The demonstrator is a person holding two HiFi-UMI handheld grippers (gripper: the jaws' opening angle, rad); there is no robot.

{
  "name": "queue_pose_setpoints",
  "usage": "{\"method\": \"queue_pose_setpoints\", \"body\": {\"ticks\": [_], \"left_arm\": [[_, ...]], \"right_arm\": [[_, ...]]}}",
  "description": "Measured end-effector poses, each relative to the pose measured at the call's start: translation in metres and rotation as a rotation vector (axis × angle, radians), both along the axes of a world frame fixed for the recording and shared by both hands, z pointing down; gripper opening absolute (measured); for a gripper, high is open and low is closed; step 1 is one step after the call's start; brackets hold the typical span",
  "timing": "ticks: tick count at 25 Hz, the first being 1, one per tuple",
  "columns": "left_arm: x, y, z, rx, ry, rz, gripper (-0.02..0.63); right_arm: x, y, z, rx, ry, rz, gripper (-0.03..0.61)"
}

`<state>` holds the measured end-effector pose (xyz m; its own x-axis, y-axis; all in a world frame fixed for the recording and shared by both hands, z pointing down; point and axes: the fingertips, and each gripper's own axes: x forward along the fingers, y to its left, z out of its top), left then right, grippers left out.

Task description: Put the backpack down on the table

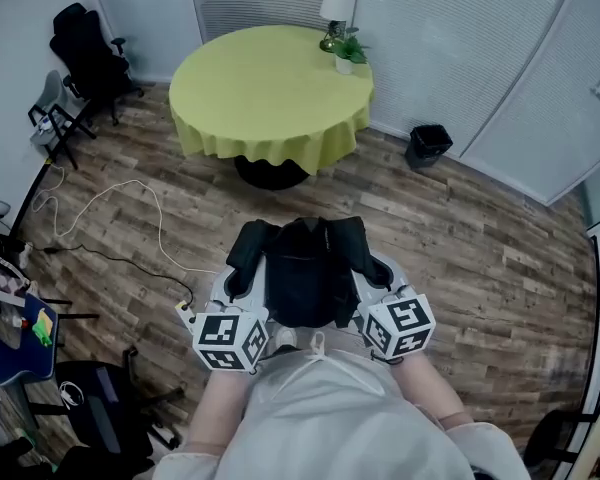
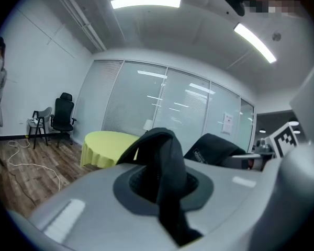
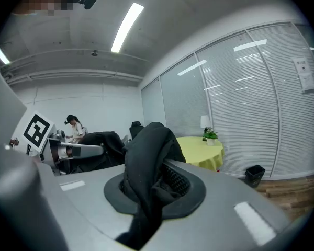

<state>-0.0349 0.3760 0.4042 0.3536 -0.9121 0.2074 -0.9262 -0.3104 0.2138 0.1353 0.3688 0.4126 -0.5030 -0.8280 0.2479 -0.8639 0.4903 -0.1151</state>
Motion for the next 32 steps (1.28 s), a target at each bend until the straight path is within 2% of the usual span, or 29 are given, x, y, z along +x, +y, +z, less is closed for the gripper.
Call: {"method": "queue_pose_setpoints", "body": {"ticks": [4, 8, 15, 24, 32], "left_arm": [[-0.038, -0.034, -0.003, 0.005, -0.01, 0.023, 0.034], [-0.074, -0.063, 0.0, -0.002, -0.014, 0.01, 0.035], [-0.107, -0.101, 0.015, -0.029, -0.001, -0.038, 0.035], [-0.105, -0.188, 0.016, -0.036, 0.001, -0.112, 0.035], [-0.065, -0.303, 0.007, -0.027, -0.005, -0.171, 0.035]], "right_arm": [[-0.039, -0.036, -0.001, 0.0, -0.007, 0.011, 0.04], [-0.077, -0.066, 0.005, -0.013, -0.013, 0.002, 0.04], [-0.112, -0.114, 0.018, -0.042, -0.009, -0.046, 0.04], [-0.115, -0.212, 0.02, -0.043, -0.009, -0.128, 0.04], [-0.074, -0.334, 0.011, -0.027, -0.017, -0.2, 0.04]]}}
